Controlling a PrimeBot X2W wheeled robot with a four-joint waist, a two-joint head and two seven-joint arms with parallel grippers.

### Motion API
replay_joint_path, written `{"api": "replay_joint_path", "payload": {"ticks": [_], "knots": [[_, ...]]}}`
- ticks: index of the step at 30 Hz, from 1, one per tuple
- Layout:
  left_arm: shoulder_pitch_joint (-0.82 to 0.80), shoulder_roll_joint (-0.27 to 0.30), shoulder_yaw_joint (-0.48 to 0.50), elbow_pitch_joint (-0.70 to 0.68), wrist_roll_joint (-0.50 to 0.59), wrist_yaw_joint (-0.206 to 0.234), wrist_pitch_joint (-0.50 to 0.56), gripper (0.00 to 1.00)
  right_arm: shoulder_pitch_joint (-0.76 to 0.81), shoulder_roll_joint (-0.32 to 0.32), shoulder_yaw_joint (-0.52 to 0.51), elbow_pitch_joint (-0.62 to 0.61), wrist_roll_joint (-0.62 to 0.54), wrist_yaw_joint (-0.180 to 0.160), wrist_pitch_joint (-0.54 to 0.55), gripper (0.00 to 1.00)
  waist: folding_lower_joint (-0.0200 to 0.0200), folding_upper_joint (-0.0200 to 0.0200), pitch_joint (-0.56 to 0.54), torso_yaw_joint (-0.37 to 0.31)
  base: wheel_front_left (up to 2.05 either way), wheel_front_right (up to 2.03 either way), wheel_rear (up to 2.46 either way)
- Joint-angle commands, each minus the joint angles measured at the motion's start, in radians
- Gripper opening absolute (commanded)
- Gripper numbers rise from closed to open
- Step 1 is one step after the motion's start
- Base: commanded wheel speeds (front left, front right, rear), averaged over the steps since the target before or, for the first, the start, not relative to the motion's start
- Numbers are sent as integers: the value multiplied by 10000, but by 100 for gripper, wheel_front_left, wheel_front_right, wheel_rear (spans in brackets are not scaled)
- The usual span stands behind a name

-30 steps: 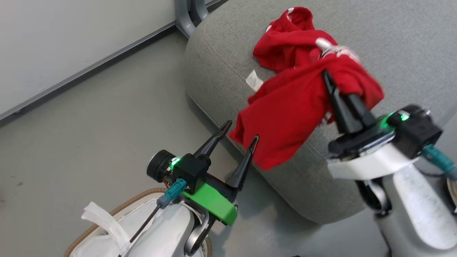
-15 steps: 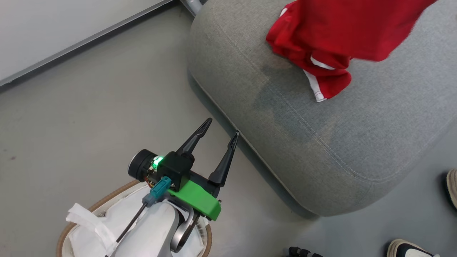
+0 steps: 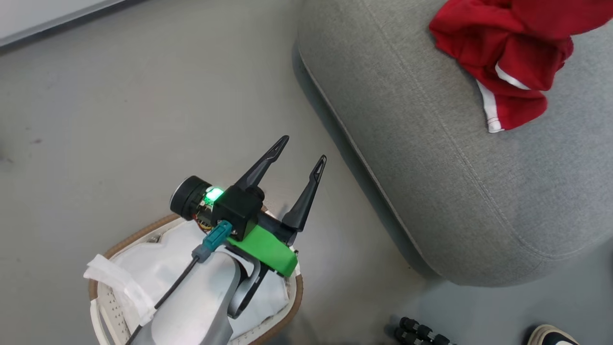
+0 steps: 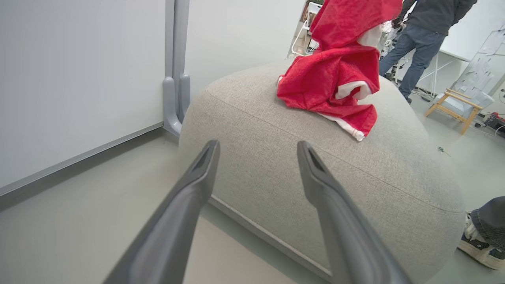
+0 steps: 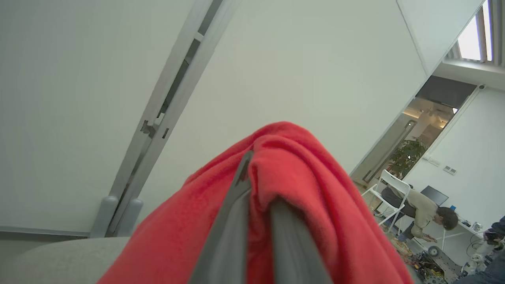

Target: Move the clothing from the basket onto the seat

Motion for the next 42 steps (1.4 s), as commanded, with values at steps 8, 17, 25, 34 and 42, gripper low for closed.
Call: {"api": "replay_joint_path", "payload": {"ticks": [8,17,25,34,42], "knots": [[-417,143,20,112,21,-28,-5,100,1603,1128,-499,2184,75,-14,-1,0,-1,-1,830,778,0,0,0],[-31,213,340,298,-30,-28,-5,100,2837,1779,-1410,2398,-42,-14,-1,100,-1,-1,361,493,0,0,0],[405,-104,860,286,31,-28,-5,100,4683,2441,-1468,1398,8,-14,-1,100,-1,-1,-552,191,0,0,0],[1120,-397,1988,268,403,-28,-5,100,5698,2940,-148,-113,781,-14,-1,100,-1,-1,-1401,519,0,0,0],[1661,-663,3311,234,873,81,-5,100,5527,3376,1033,-1041,1184,-14,-1,100,-1,-1,-1932,1426,0,0,0]]}}
